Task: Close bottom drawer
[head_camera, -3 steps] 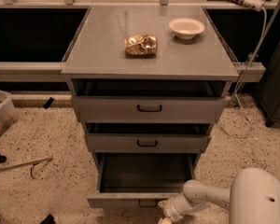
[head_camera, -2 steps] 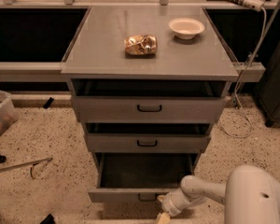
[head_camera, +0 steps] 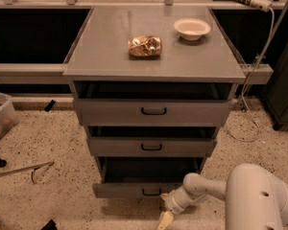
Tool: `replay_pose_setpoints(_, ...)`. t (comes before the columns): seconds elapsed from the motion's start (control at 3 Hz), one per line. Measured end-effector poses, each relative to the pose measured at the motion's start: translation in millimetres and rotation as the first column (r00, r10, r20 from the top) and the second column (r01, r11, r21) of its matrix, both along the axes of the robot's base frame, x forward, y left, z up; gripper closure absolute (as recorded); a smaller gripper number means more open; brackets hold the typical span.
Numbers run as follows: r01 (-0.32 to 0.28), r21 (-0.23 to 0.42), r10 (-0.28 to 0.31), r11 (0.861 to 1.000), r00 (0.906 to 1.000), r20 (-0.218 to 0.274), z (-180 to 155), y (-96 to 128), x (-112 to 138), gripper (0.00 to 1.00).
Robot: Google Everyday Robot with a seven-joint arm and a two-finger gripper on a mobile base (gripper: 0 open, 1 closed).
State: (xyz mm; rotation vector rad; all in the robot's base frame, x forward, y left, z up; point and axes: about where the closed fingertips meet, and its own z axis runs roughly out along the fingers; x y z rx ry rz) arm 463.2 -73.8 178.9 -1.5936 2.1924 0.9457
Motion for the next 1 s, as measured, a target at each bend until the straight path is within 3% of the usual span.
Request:
replay_pose_setpoints(0.67, -0.026, -0.018, 0.026, 0.999, 0.9991, 0.034, -6.7, 5.3, 38.0, 0.00)
replay_pose_setpoints(1.0, -0.026, -0.018, 0.026, 0.999, 0.9991, 0.034, -6.7, 5.2, 38.1, 0.00)
